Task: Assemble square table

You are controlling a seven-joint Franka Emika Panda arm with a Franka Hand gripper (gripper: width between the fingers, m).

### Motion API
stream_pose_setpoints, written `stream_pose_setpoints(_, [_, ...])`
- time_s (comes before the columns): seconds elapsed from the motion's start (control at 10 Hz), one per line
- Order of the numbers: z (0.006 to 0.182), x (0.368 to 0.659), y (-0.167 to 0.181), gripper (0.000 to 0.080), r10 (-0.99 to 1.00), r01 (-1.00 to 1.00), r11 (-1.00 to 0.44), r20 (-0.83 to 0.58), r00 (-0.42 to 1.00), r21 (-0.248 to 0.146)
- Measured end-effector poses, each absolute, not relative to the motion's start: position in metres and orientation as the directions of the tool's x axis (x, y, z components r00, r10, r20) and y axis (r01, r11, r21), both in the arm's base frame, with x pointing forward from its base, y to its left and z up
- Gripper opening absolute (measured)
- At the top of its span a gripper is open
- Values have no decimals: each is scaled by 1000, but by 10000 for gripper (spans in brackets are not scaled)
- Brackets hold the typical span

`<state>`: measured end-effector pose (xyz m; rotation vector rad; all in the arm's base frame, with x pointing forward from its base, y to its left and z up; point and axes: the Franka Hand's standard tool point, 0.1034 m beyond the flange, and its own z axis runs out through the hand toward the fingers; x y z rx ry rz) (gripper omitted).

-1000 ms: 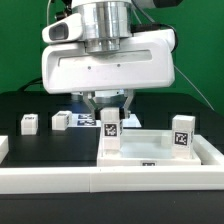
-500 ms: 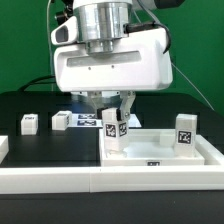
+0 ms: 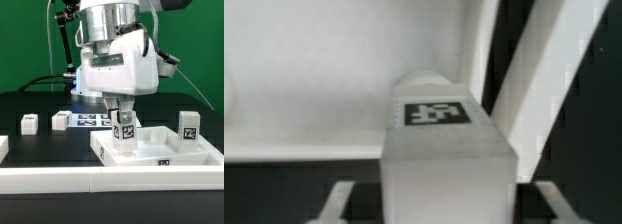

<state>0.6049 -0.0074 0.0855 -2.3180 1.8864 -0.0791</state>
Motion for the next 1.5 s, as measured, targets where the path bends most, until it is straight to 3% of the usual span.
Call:
stream_pose_setpoints(0.4, [85, 605, -3, 291, -991, -986, 110, -96, -98, -127])
stream_pose_setpoints(0.5, [85, 605, -3, 291, -989, -985, 118, -101, -106, -127])
stream_pose_setpoints(0.7, [85, 605, -3, 292, -995, -990, 49, -92, -37, -135])
stream_pose_setpoints(0.8, [85, 605, -4, 518, -996, -990, 12, -87, 0, -138])
stream_pose_setpoints(0.9, [85, 605, -4, 518, -994, -987, -67, -74, 79, -144])
stream_pose_setpoints(1.0, [85, 605, -3, 622, -969, -961, -230, -50, 240, -151])
stream_pose_setpoints(1.3, [83, 604, 0, 648, -853, -844, -514, -12, 521, -154])
stream_pose_setpoints(1.5, [83, 604, 1, 649, -791, -781, -605, 4, 611, -154])
